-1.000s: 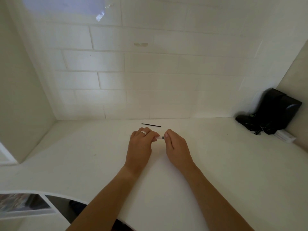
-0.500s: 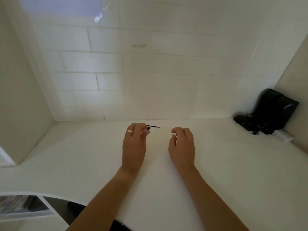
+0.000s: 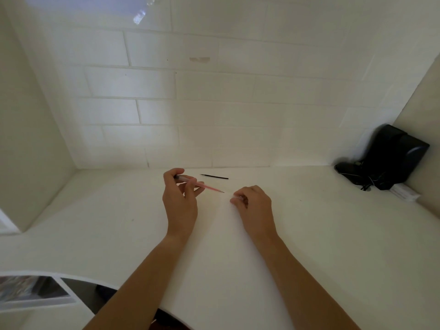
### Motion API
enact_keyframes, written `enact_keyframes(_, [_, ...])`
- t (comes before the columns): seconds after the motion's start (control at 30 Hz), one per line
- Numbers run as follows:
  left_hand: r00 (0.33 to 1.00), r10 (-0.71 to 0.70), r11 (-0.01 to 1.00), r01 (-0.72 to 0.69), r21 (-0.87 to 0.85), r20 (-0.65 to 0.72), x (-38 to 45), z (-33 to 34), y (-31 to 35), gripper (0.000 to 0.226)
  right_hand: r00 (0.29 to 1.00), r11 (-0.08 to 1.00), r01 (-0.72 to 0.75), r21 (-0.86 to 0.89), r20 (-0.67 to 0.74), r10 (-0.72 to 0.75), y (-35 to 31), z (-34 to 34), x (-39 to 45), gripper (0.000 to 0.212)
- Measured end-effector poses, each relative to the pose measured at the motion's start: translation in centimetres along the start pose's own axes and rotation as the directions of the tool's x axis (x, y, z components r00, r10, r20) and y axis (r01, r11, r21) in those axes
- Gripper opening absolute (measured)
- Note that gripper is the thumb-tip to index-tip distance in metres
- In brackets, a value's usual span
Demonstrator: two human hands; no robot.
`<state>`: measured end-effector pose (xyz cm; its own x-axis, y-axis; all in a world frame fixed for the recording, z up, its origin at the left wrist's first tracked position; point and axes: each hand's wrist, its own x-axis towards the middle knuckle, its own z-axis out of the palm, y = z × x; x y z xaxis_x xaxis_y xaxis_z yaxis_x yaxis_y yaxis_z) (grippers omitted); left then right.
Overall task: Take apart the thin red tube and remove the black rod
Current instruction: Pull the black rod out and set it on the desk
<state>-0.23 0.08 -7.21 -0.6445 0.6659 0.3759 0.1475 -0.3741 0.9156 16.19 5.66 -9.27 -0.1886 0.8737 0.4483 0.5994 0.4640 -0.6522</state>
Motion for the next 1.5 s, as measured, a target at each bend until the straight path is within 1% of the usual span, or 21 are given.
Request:
enact_keyframes(0.13, [0.999,-0.034,0.999,0.035,-0.035,0.029,0.0,-0.1,0.0,0.021,0.99,0.99,0.144,0.007,0.001,-0.144,-0.2,0.3,0.0,0.01])
enact_keyframes(0.23, [0.999,-0.041,0.999,0.042,-0.032,0.036,0.1,-0.1,-0.1,0.02,0.982,0.982,0.189,0.005,-0.007,-0.189,-0.4,0.1,-0.1,0.009])
enact_keyframes(0.4, [0.997,-0.04,0.999,0.042,-0.031,0.065,0.1,-0.1,-0.2,0.019,0.983,0.983,0.185,-0.022,0.004,-0.185,-0.5,0.2,-0.2,0.008])
enact_keyframes(0.5, [0.992,-0.044,0.999,0.046,-0.019,0.119,0.0,0.0,-0.3,0.017,0.978,0.978,0.209,-0.009,0.005,-0.209,-0.7,0.1,-0.1,0.005])
enact_keyframes(0.67, [0.982,-0.092,0.995,0.083,0.062,0.163,0.1,-0.1,-0.6,0.015,0.975,0.975,0.22,0.014,-0.024,-0.219,-0.5,-0.2,0.0,0.003])
enact_keyframes(0.77, [0.973,-0.135,0.987,0.116,0.11,0.186,0.2,-0.1,-0.6,0.015,0.97,0.97,0.243,-0.004,-0.003,-0.243,-0.3,-0.3,0.0,0.003])
enact_keyframes(1.0, [0.942,-0.214,0.976,0.197,0.09,0.259,0.2,-0.8,-0.3,0.017,0.956,0.956,0.294,-0.021,0.023,-0.293,0.1,-0.6,0.0,0.004])
enact_keyframes(1.2, [0.933,-0.229,0.973,0.21,0.097,0.279,0.3,-0.8,-0.5,0.018,0.956,0.956,0.291,-0.034,0.038,-0.289,0.1,-0.8,-0.1,0.006])
enact_keyframes(1.27, [0.938,-0.215,0.975,0.188,0.121,0.272,0.3,-0.6,-0.6,0.018,0.967,0.967,0.253,-0.033,0.012,-0.253,-0.1,-0.7,-0.1,0.008])
enact_keyframes(1.33, [0.946,-0.152,0.976,0.098,0.193,0.287,0.2,0.0,-0.8,0.012,0.984,0.984,0.176,-0.038,-0.031,-0.177,-0.2,-0.4,-0.1,0.013])
enact_keyframes(1.4, [0.943,-0.069,0.945,-0.042,0.323,0.324,0.4,0.4,-1.3,0.006,0.994,0.994,0.089,-0.057,-0.064,-0.093,0.0,-0.1,0.0,0.016])
enact_keyframes(1.43, [0.941,-0.046,0.92,-0.091,0.38,0.336,0.5,0.4,-1.7,0.007,0.996,0.996,0.056,-0.068,-0.071,-0.061,0.1,0.0,0.0,0.017])
enact_keyframes(1.5, [0.945,-0.042,0.887,-0.115,0.448,0.325,0.6,0.4,-2.3,0.012,0.998,0.996,0.022,-0.086,-0.065,-0.028,0.4,0.0,0.1,0.019])
